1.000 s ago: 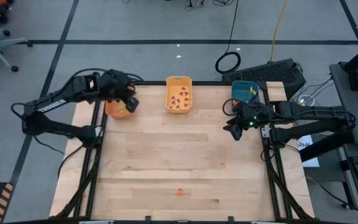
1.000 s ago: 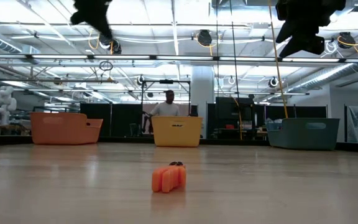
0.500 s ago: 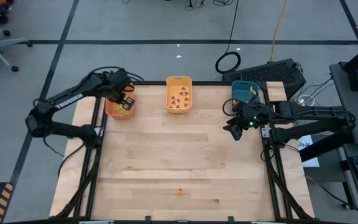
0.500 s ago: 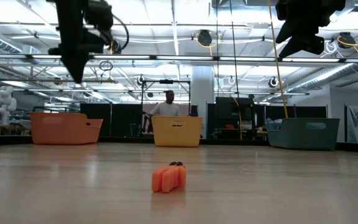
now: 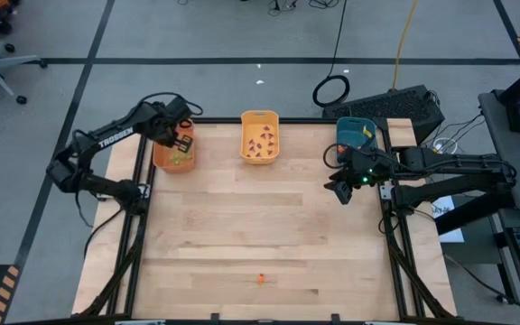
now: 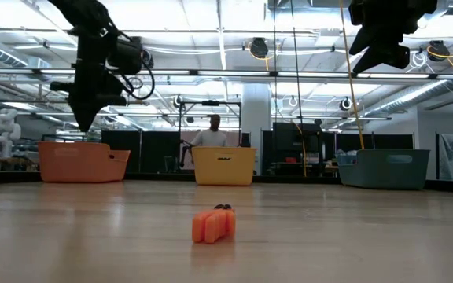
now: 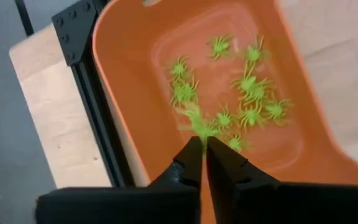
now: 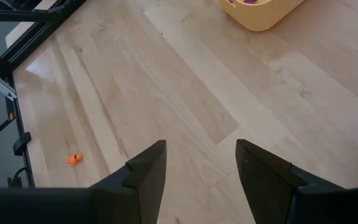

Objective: Sort Halloween decoration
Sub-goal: Put the green spider toy into the orange bin, then put the orange skeleton toy into the blue bin

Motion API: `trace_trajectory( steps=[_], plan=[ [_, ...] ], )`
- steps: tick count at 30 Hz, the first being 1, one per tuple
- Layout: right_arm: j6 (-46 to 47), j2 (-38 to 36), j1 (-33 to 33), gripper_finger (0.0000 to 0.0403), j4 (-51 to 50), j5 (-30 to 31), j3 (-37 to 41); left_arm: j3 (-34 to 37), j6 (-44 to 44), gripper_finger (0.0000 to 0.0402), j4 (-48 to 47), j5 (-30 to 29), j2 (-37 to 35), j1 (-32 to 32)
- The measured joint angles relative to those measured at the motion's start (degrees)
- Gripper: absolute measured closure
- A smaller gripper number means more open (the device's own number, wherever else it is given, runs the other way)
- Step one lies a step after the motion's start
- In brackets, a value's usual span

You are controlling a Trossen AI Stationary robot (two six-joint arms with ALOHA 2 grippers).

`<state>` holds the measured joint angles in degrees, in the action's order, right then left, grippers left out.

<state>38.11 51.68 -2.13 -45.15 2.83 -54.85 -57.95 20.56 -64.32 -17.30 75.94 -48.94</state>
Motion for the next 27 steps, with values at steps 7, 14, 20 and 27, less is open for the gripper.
trace_trajectory(
  steps=[7, 14, 20, 27],
  plan=[
    [0.0, 0.0, 0.0, 0.0225, 0.02, -0.08, -0.01, -0.68, 2.29, 0.0295, 0.87, -1.68, -0.08, -0.04],
    [0.17, 0.0, -0.01, 0.0225, 0.47, -1.4, -0.01, -1.81, 6.3, 0.022, 4.9, 13.81, -2.03, 2.34],
    [0.21, 0.0, 0.0, 0.0225, 1.26, -1.79, -0.01, -1.81, 7.96, 0.0214, 16.96, 24.42, -8.74, 12.61],
    [-0.58, 0.0, 0.05, 0.0225, 9.13, -4.58, 0.0, -1.86, 10.48, 0.0214, 26.4, 20.37, -16.63, 31.59]
  ],
)
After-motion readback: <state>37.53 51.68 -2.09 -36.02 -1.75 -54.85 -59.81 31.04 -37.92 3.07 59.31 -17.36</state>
